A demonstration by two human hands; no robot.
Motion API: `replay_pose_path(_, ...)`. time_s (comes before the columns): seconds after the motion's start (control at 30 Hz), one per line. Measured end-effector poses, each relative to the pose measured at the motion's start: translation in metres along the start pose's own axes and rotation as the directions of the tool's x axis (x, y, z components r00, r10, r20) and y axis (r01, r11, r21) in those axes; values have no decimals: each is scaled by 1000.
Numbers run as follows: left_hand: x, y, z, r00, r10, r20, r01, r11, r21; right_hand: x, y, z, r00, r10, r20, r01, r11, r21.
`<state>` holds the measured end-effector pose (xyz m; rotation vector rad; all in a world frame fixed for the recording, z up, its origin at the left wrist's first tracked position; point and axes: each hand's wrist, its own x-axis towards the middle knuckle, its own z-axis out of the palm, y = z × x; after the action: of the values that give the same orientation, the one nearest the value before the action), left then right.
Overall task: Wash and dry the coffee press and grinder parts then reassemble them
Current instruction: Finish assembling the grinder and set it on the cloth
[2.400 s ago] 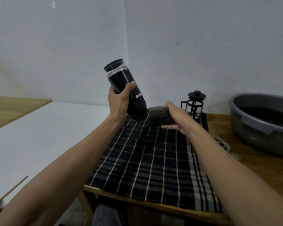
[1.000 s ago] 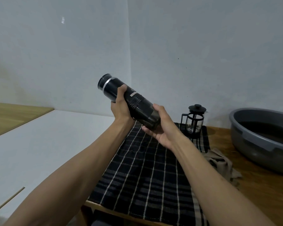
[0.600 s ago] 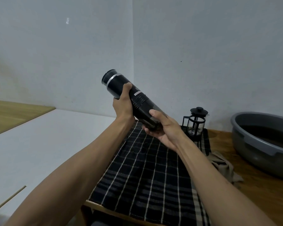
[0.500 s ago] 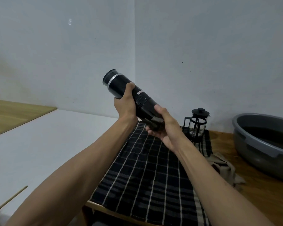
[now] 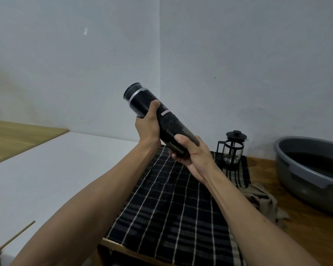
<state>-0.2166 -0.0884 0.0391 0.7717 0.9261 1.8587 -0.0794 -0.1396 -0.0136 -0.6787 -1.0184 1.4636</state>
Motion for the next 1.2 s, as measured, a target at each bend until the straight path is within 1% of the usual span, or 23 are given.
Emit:
replay_pose_path(0.03,-1,1,0,1000,-1,7,1,1000,2,0,-3,-2,1000,-7,-4,6,998,-64)
replay_pose_path(0.07,-1,2,1,1000,2,27,-2,1000,2,2,-6,-5,1000,-15,-1,14,986,-165)
replay_pose_path(0.13,1,4,0,996,16,93,-19,999,30,5,-15,-12,999,-21,26,30,922,-387)
replay_pose_path(0.2,1,9,0,984,30,176,-49,993,109,7,-24,-20,999,-10,45,34,809,-587)
replay_pose_path(0.27,-2,12,3,967,39,250,-97,970,223,9,-31,-25,1000,7,28,16,667,-745)
replay_pose_path(0.4,-9,12,8,939,84,334,-230,876,425,7,-28,-27,999,-8,-43,-34,446,-894)
replay_pose_path(0.47,-9,8,10,918,124,376,-310,816,488,7,-20,-29,996,-28,-82,-67,359,-931)
replay_pose_path(0.53,-10,6,12,879,116,462,-372,774,513,9,-14,-33,991,-48,-124,-102,321,-942)
replay_pose_path(0.63,-12,6,17,795,117,595,-496,690,527,11,-8,-38,986,-60,-156,-129,319,-939)
replay_pose_path(0.7,-12,4,24,760,108,640,-527,679,511,15,-5,-42,982,-79,-173,-139,325,-935)
replay_pose_path(0.77,-8,0,33,767,109,632,-525,674,520,22,-4,-47,973,-114,-200,-159,296,-942)
replay_pose_path(0.87,0,-9,44,763,81,642,-523,662,537,34,-4,-54,953,-155,-261,-231,187,-955)
replay_pose_path(0.9,3,-12,47,755,74,651,-531,651,542,39,-3,-56,946,-160,-283,-256,172,-951)
replay_pose_path(1.07,26,-30,65,720,56,691,-585,586,561,68,6,-68,932,-142,-333,-306,179,-935)
replay_pose_path(1.2,50,-42,71,737,23,676,-573,553,605,90,14,-72,921,-144,-362,-337,175,-925)
